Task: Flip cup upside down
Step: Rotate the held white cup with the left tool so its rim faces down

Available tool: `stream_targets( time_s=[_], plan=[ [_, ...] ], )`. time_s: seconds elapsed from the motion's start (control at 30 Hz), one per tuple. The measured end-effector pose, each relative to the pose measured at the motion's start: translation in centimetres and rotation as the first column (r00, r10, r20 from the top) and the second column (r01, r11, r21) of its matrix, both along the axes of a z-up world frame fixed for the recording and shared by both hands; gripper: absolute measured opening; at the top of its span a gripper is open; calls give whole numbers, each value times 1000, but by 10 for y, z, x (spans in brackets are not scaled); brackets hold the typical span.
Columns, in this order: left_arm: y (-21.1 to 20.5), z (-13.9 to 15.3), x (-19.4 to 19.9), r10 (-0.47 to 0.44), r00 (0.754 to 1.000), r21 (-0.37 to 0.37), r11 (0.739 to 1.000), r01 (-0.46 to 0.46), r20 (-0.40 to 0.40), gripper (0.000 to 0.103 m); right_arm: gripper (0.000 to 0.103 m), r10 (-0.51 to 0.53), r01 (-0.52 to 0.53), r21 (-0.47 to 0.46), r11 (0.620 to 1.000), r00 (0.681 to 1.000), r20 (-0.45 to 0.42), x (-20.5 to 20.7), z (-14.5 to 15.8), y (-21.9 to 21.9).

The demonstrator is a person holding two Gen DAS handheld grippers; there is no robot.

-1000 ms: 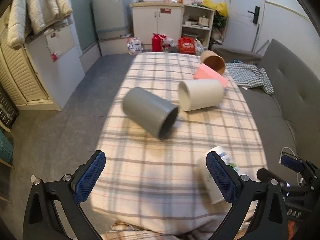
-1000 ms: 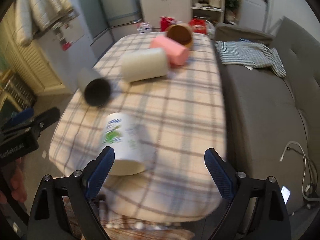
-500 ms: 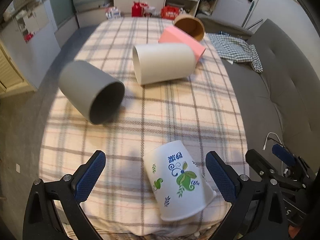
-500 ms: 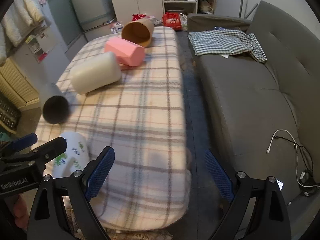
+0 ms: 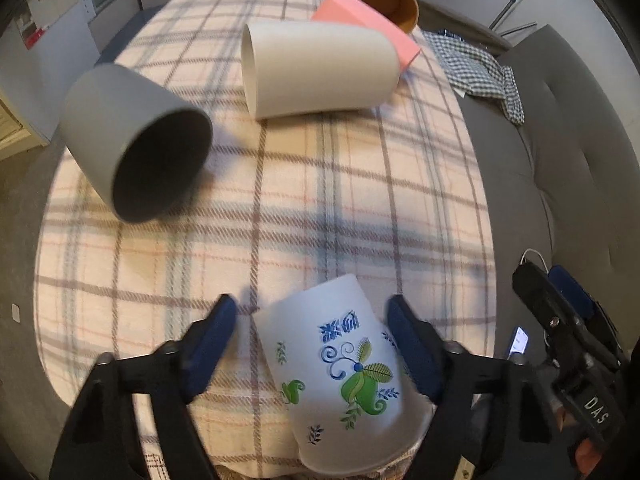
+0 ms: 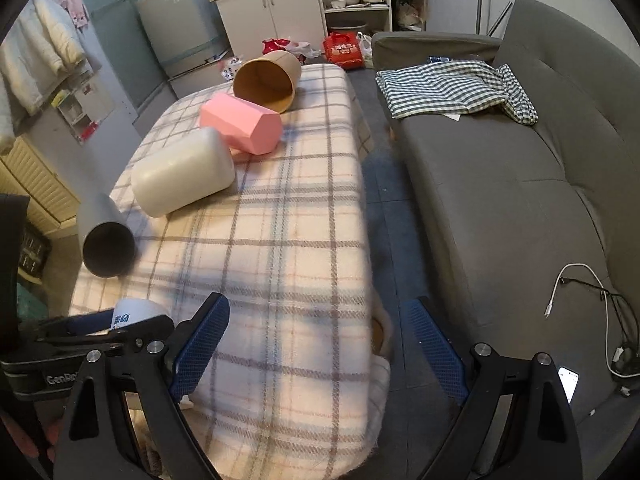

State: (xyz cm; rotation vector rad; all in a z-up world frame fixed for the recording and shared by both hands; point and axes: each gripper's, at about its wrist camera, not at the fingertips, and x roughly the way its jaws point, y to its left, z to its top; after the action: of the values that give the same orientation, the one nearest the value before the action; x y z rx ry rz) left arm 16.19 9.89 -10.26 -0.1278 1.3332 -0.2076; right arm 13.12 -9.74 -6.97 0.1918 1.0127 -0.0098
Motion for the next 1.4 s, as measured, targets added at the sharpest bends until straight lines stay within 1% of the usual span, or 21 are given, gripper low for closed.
stream_targets(
  time_s=[0.03,0.07,0.3,0.43,0.53,0.6,0.7,0.8,0.93,1.03,1.2,1.33,1.37,1.4],
  plan=[
    [0,0,-1,1,1000,-13,1000,-1,-7,68,92,-4,4,5,1000,1000,-1,0,-1,-1],
    [0,2,-1,-2,1000,-19,1000,2,-6,68,92,-5,5,6,1000,1000,-1,-1,-1,-2],
    [-3,25,-4,-18,997,-17,1000,19,77,66,92,-9,9,6,1000,1000,23,-7,6,-4],
    [2,49,-5,-13,986,9,1000,11,164,66,92,-11,11,7,1000,999,41,-13,12,-4],
    [3,60,-2,-15,977,26,1000,10,213,66,92,-16,16,14,1000,999,43,-17,12,-4],
    [2,61,3,-20,971,37,999,12,236,66,92,-17,16,18,1000,999,37,-19,10,-3],
    [-4,59,12,-44,962,77,997,24,269,66,92,-14,13,17,1000,999,32,-22,8,-1],
    [-13,56,22,-64,943,92,995,35,326,66,92,-15,15,12,1000,999,29,-24,5,-1],
    [-23,50,31,-84,908,109,993,43,411,66,92,-29,29,1,1000,999,19,-24,2,-5],
    [-30,46,37,-97,883,121,992,45,459,65,92,-40,40,-12,999,999,9,-21,-2,-9],
    [-43,41,48,-127,845,143,988,60,520,65,92,-46,46,-32,998,999,-7,-17,-6,-12],
    [-52,32,50,-189,807,215,973,79,559,65,92,-43,42,-42,998,999,-20,-15,-10,-11],
    [-52,28,49,-195,802,214,973,86,564,65,92,-43,42,-43,998,999,-21,-14,-11,-11],
    [-50,28,46,-194,790,209,974,85,582,65,92,-42,41,-47,998,999,-21,-14,-11,-10]
  ],
)
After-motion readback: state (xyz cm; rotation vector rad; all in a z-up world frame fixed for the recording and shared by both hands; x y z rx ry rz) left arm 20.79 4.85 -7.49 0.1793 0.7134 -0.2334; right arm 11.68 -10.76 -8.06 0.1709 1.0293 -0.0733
